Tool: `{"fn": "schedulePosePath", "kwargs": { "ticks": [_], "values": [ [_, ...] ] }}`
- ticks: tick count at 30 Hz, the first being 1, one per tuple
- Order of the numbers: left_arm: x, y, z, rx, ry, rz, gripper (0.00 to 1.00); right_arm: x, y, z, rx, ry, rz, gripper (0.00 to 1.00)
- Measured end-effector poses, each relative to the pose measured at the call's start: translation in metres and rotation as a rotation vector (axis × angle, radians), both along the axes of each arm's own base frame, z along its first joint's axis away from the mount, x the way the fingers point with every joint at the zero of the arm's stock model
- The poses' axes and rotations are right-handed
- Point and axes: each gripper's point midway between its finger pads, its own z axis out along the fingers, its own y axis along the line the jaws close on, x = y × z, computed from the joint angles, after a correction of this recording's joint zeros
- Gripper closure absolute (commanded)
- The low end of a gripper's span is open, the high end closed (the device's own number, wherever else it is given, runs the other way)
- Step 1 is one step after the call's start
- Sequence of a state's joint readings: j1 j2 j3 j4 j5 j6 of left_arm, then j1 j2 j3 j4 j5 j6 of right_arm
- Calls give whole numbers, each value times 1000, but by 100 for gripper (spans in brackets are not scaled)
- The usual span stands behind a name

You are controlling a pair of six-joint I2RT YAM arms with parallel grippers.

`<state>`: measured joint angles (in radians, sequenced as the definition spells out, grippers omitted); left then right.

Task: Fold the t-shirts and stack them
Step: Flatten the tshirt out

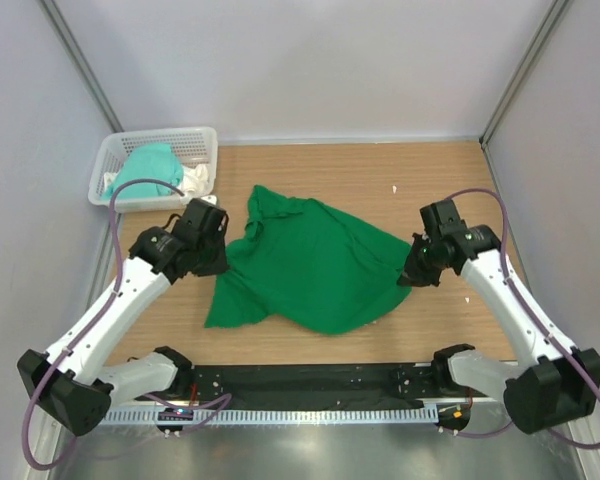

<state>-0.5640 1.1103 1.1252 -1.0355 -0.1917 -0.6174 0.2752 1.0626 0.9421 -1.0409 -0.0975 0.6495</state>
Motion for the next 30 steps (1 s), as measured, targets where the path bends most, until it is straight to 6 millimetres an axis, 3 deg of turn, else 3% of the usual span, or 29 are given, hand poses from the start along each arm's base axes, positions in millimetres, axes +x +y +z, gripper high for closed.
{"fn": "schedulePosePath", "kwargs": {
  "ticks": [2,4,5,7,10,11,12,14,15,17,21,24,25,30],
  "values": [
    [7,12,4,7,-5,51,100,12,-4,2,-1,28,-7,99],
    [20,23,6,17,-7,100,100,38,-7,5,10,45,-25,96],
    [29,29,5,22,-8,126,100,57,-6,4,22,56,-26,76],
    [47,35,-4,28,21,165,100,101,2,-3,61,72,-10,59],
    [74,34,-36,38,106,178,71,164,20,-27,109,75,44,39],
    [79,33,-48,44,138,176,52,176,22,-36,110,79,60,36],
    [81,31,-57,50,166,167,42,181,22,-41,107,82,70,36],
    [80,28,-67,49,197,165,24,176,21,-41,98,91,92,36],
    [79,28,-65,48,195,165,22,173,20,-36,95,83,101,37],
    [79,29,-52,28,152,174,21,164,18,-23,92,28,124,48],
    [69,32,-11,-27,25,183,25,118,10,-13,84,-19,125,64],
    [52,36,6,-76,-38,201,29,95,4,-28,80,5,79,67],
    [47,37,7,-87,-43,210,30,92,2,-35,79,13,62,61],
    [26,38,-10,-113,9,247,32,82,-12,-69,88,63,-50,56]
  ]
}}
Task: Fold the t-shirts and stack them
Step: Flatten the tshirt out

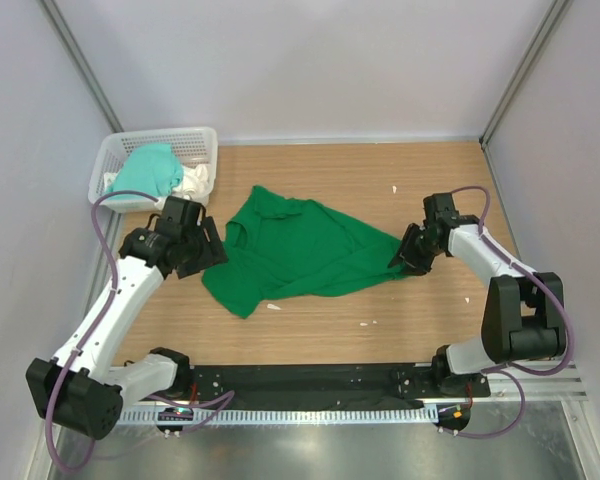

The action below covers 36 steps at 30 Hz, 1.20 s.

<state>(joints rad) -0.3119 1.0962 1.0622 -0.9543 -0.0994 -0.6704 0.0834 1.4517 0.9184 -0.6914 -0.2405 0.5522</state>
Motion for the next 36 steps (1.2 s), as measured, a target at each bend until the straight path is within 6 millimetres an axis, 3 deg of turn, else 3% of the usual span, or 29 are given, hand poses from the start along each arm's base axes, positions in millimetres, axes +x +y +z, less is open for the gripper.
{"fn": "schedulePosePath", "kwargs": {
  "ticks": [7,16,36],
  "values": [
    [-5,-3,-5,-17,28,5,33,11,-12,-10,12,-32,-80,52],
    [-5,-5,-5,-34,34,7,33,22,-11,-18,28,-41,-92,53],
    [-6,-5,-6,-32,41,6,33,9,-15,-30,23,2,-111,55]
  ]
}}
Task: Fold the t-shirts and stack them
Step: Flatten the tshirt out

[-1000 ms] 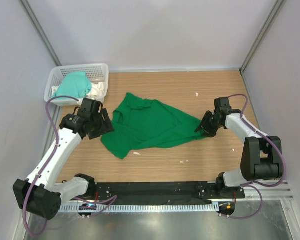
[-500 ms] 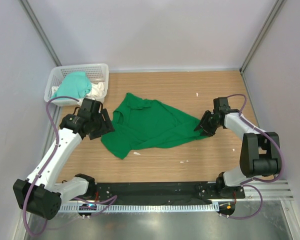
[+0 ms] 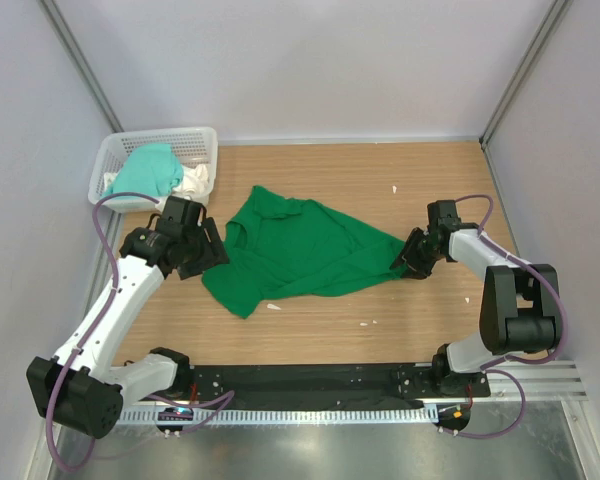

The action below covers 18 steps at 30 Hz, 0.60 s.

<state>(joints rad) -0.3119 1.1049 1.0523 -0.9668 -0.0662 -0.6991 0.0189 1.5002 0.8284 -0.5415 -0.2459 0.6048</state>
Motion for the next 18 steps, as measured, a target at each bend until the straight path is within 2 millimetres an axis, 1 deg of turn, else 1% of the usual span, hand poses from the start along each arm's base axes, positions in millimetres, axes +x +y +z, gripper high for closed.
{"fn": "schedulePosePath", "kwargs": {
  "ticks": [3,7,13,18],
  "values": [
    [0,0,0,0,0,0,33,0,0,-1,0,0,-2,57],
    [0,0,0,0,0,0,33,4,0,-1,4,-13,-4,59],
    [-1,0,0,1,3,0,33,6,0,-9,6,2,-6,60],
    [-1,0,-1,2,5,0,33,7,1,-11,14,9,-16,75]
  ]
}}
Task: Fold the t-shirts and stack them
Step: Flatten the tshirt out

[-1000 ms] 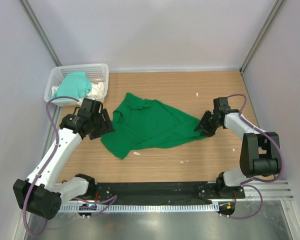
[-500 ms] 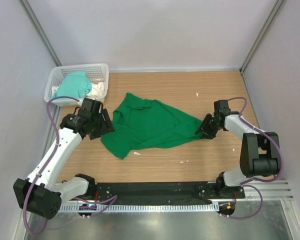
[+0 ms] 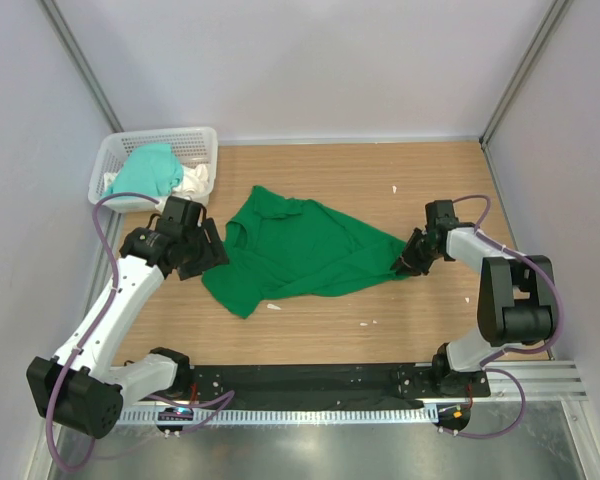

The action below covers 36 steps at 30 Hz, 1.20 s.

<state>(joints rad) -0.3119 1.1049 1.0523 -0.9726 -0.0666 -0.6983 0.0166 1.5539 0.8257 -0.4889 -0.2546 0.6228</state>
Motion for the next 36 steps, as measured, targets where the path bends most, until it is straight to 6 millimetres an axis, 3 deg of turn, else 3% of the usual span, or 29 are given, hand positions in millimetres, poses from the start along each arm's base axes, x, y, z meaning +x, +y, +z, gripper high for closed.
{"fn": "schedulePosePath", "kwargs": {
  "ticks": [1,3,4,10,11,13,15,17,20,21,24,31,36],
  "values": [
    [0,0,0,1,2,0,33,0,0,0,1,0,-3,78],
    [-1,1,-1,4,6,-1,33,0,0,1,0,3,-3,95],
    [-2,1,0,6,7,-2,33,-1,0,1,-2,6,-2,98],
    [0,4,-2,24,14,-13,27,0,-9,23,-55,-19,14,99],
    [1,6,-4,30,25,-13,29,-1,-11,29,-70,-28,18,99],
    [5,10,-9,44,47,-8,42,-2,-16,40,-98,-47,27,99],
    [10,19,-17,61,75,2,46,-5,-24,50,-147,-57,28,99],
    [15,27,-25,53,108,21,45,-10,-35,58,-204,-60,26,99],
    [25,33,-38,8,141,40,32,-16,-61,73,-296,-61,-3,99],
    [27,31,-41,-16,150,31,24,-17,-67,77,-317,-63,-14,99],
    [30,12,-50,-116,144,-26,14,-18,-80,88,-353,-75,-38,99],
    [20,-27,-61,-279,140,-160,18,-20,-74,89,-324,-74,-15,99],
    [3,-38,-82,-290,196,-148,20,-23,-65,85,-276,-69,1,99]
  ]
}}
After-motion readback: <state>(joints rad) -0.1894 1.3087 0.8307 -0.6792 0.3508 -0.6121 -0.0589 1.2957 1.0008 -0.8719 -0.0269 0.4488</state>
